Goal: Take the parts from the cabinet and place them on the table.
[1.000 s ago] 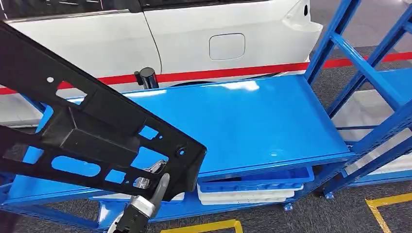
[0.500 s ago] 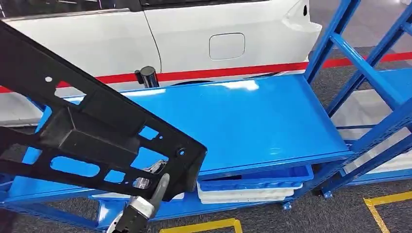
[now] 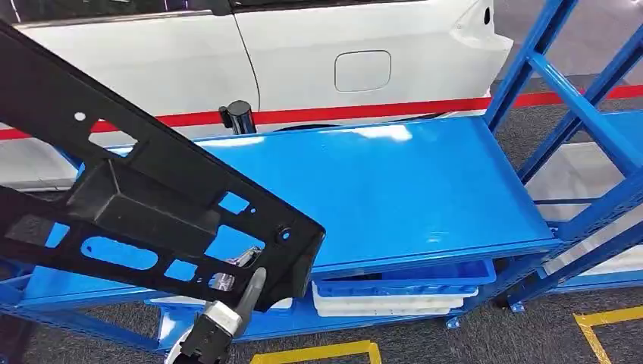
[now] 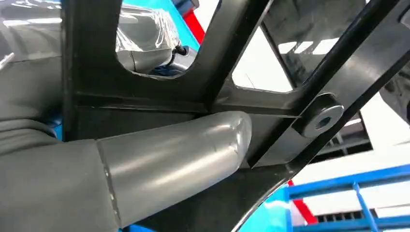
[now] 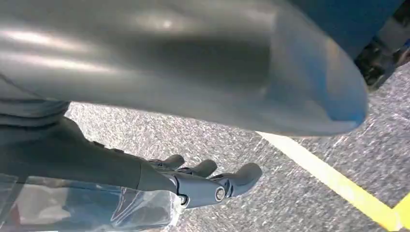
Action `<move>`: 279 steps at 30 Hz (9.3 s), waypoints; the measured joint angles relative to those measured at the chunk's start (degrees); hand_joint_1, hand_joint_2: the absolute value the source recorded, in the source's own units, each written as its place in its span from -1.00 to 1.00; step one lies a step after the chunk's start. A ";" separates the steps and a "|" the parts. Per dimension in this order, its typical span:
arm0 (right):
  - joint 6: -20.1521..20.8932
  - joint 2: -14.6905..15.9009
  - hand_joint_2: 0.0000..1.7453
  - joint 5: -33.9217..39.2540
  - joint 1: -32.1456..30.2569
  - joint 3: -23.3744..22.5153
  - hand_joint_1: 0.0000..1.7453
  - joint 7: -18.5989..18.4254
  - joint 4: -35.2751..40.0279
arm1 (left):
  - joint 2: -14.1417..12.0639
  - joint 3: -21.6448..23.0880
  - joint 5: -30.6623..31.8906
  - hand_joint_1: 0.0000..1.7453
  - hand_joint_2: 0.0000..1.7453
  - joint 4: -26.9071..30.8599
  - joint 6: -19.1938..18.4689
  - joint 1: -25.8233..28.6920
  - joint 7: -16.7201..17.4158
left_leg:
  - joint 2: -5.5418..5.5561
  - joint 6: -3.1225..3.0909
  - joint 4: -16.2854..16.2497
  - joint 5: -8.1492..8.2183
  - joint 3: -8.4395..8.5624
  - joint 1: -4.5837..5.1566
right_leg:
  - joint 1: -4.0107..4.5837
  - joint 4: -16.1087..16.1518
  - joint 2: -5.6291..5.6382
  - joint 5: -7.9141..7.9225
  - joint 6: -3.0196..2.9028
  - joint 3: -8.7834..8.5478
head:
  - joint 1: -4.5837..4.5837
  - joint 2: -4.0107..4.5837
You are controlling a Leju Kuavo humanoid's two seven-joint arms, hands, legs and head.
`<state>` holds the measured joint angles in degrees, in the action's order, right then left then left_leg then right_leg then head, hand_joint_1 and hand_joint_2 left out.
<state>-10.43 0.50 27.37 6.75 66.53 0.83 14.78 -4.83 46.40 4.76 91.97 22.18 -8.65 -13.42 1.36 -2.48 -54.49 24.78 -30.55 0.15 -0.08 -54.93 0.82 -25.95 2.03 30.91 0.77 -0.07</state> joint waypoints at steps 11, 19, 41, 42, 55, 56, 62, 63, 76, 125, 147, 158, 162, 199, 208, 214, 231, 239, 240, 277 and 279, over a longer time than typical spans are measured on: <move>-0.22 -0.22 -1.00 0.04 0.01 0.00 -1.00 0.04 0.00 | -0.24 0.26 -0.02 1.00 -1.00 0.24 -0.07 -0.09 0.04 | -0.93 2.76 -5.03 1.57 -1.03 -1.41 | -0.88 0.22 -0.50 0.78 -1.21 0.21 | -0.39 0.00; -0.42 -0.15 -1.00 0.07 -0.01 0.00 -1.00 -0.02 0.02 | -0.24 0.35 0.02 1.00 -1.00 0.48 -0.07 -0.06 0.20 | -0.94 -0.41 -0.38 -0.15 -0.37 -1.13 | -0.87 -5.22 -0.57 -3.25 1.06 3.38 | -0.04 0.00; -0.50 -0.17 -1.00 0.33 -0.02 0.02 -1.00 0.39 0.15 | -0.46 0.46 0.09 1.00 -1.00 0.92 -0.07 0.63 0.87 | -1.12 2.44 -7.87 4.46 -1.10 -0.90 | -0.53 0.43 -0.86 2.22 -1.52 1.90 | -0.35 0.00; -0.37 -0.26 -1.00 0.22 0.01 0.02 -1.00 0.37 0.15 | -0.46 0.46 0.11 1.00 -1.00 0.96 -0.07 0.57 0.87 | -1.12 2.16 -1.63 2.74 2.82 -0.89 | -0.52 0.40 -0.84 2.44 -1.27 2.04 | -0.35 0.00; 0.07 -0.28 -1.00 -0.26 -0.01 0.09 -1.00 -0.66 0.17 | -0.50 0.50 0.04 1.00 -1.00 1.31 -0.57 0.41 0.96 | -0.96 -0.79 0.87 -1.36 -0.66 -0.50 | -0.65 -15.44 -0.83 -5.95 1.42 6.11 | 0.07 0.00; 0.07 -0.28 -1.00 -0.26 0.04 0.09 -1.00 -0.66 0.20 | -0.50 0.50 0.04 1.00 -1.00 1.31 -0.57 0.39 0.96 | -0.53 -0.50 0.83 -1.61 -0.93 -0.52 | -0.69 -10.19 -0.69 -3.88 1.27 2.61 | 0.07 0.00; 0.04 -0.24 -1.00 -0.13 0.03 0.09 -1.00 -0.57 0.20 | -0.52 0.50 0.04 1.00 -1.00 1.44 -0.63 0.18 0.94 | 0.79 1.44 0.64 -3.42 -2.07 -0.48 | -0.24 1.44 1.80 -1.86 -0.10 -3.98 | 0.00 0.00; 0.04 -0.33 -1.00 0.07 0.05 0.09 -1.00 -0.41 0.22 | -0.55 0.50 0.04 1.00 -1.00 1.44 -0.63 0.19 0.94 | 0.61 1.64 0.33 -2.91 -2.43 -0.55 | -0.86 1.75 1.30 -1.26 -0.88 -3.62 | 0.02 0.00; 0.02 -0.39 -1.00 0.39 0.05 0.09 -1.00 0.37 0.26 | -0.57 0.63 -0.04 1.00 -1.00 1.57 -0.64 0.01 0.81 | -0.51 0.72 2.32 2.10 4.57 0.02 | -0.10 1.47 -0.23 3.05 -0.51 1.29 | -0.22 0.00; -0.17 -0.11 -1.00 1.27 0.19 0.09 -1.00 0.98 0.26 | -0.81 0.85 -1.22 1.00 -1.00 1.90 -1.51 -0.72 0.92 | -1.39 1.68 -0.67 -0.88 -2.66 -0.58 | -0.64 2.01 -0.58 -0.18 -0.94 -2.38 | -0.20 -0.02; -0.55 0.11 -1.00 2.08 0.03 0.09 -1.00 1.36 0.26 | -1.11 1.55 -2.25 1.00 -1.00 2.14 -1.95 -2.03 0.52 | -2.00 -0.95 1.25 -0.68 0.38 -0.24 | -0.57 -14.21 -0.59 -4.92 1.34 6.10 | 0.59 -0.02; -0.37 0.44 -1.00 2.64 -0.07 0.09 -1.00 1.86 0.24 | -1.05 1.75 -1.77 1.00 -1.00 2.19 -1.51 -1.84 -0.15 | -1.56 1.80 -11.73 6.87 -6.29 -0.44 | -0.50 0.86 -0.63 0.64 -1.18 0.35 | 0.66 -0.02; -0.35 0.46 -1.00 2.75 -0.15 0.09 -1.00 2.29 0.24 | -1.09 1.79 -0.92 1.00 -1.00 2.19 -1.42 -1.63 0.39 | -1.57 1.84 -16.54 6.60 -6.97 -0.46 | -0.34 0.44 -0.72 1.05 -1.41 1.12 | 0.61 -0.02; 1.36 -1.44 -1.00 5.29 -0.03 -0.09 -1.00 3.45 0.17 | -2.99 1.84 1.79 1.00 -1.00 5.25 -3.54 -1.41 4.98 | -1.29 0.60 1.67 2.83 4.69 0.13 | -0.37 1.19 -0.85 3.94 0.20 2.25 | -0.04 0.00; 1.40 -1.42 -1.00 6.62 -0.69 -0.81 -1.00 4.17 0.13 | -2.99 1.86 1.18 1.00 -1.00 5.25 -4.26 -2.49 5.20 | -3.63 -1.42 1.80 0.11 1.87 -0.01 | -0.58 -14.85 -0.82 -4.71 1.36 7.00 | 0.13 0.00; 1.53 -1.42 -1.00 6.93 -0.39 -1.16 -1.00 4.26 0.13 | -3.02 1.92 0.99 1.00 -1.00 5.36 -4.83 -4.16 5.20 | -6.02 -0.42 1.21 -0.24 1.30 0.64 | 0.18 1.36 -3.09 0.29 -0.17 -1.69 | 0.02 0.00; 1.29 -1.53 -1.00 6.03 0.05 -1.57 -1.00 4.13 -0.24 | -5.03 1.42 0.94 1.00 -1.00 6.36 -2.27 -5.48 6.47 | 1.59 -0.28 0.69 0.54 1.48 -0.87 | -0.32 1.12 6.25 3.92 0.58 2.68 | -0.24 0.00; 1.46 -1.42 -1.00 5.57 -0.61 -1.55 -1.00 3.37 -0.46 | -7.74 0.96 3.15 1.00 -1.00 10.49 -0.29 -3.19 9.66 | -4.08 -1.03 0.76 0.14 1.08 -0.68 | -0.60 -13.50 -0.24 -3.16 1.62 7.13 | 0.02 0.00; 1.55 -1.40 -1.00 5.75 -0.70 -1.55 -1.00 3.19 -0.48 | -8.00 0.87 3.17 1.00 -1.00 10.99 -0.15 -3.13 9.99 | -4.64 -1.01 0.75 0.16 1.19 -0.64 | -0.54 -7.06 -1.09 -0.61 1.41 3.38 | 0.00 0.00; 3.02 -0.52 -1.00 11.26 -0.85 -2.51 -1.00 4.20 -1.29 | -7.45 3.19 -0.74 1.00 -1.00 13.00 -2.43 -9.60 9.07 | -8.69 1.17 0.06 1.48 1.72 -0.33 | 0.47 0.52 -2.21 2.39 -1.10 1.70 | 0.22 0.00; 2.86 -0.48 -1.00 11.21 -0.86 -2.51 -1.00 4.68 -1.36 | -7.32 3.43 -0.85 1.00 -1.00 12.68 -2.27 -10.12 8.61 | -4.32 1.60 -4.22 4.51 -0.14 -0.76 | -0.05 0.60 -1.16 2.75 -1.75 1.75 | 0.13 0.00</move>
<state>-7.56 0.02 38.58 5.88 64.02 5.51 13.42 -12.15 49.83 3.91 104.65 19.91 -18.77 -4.81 -2.96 -0.88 -58.71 29.29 -30.69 -0.61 -0.13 -54.33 -0.34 -23.20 0.28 32.66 0.90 -0.07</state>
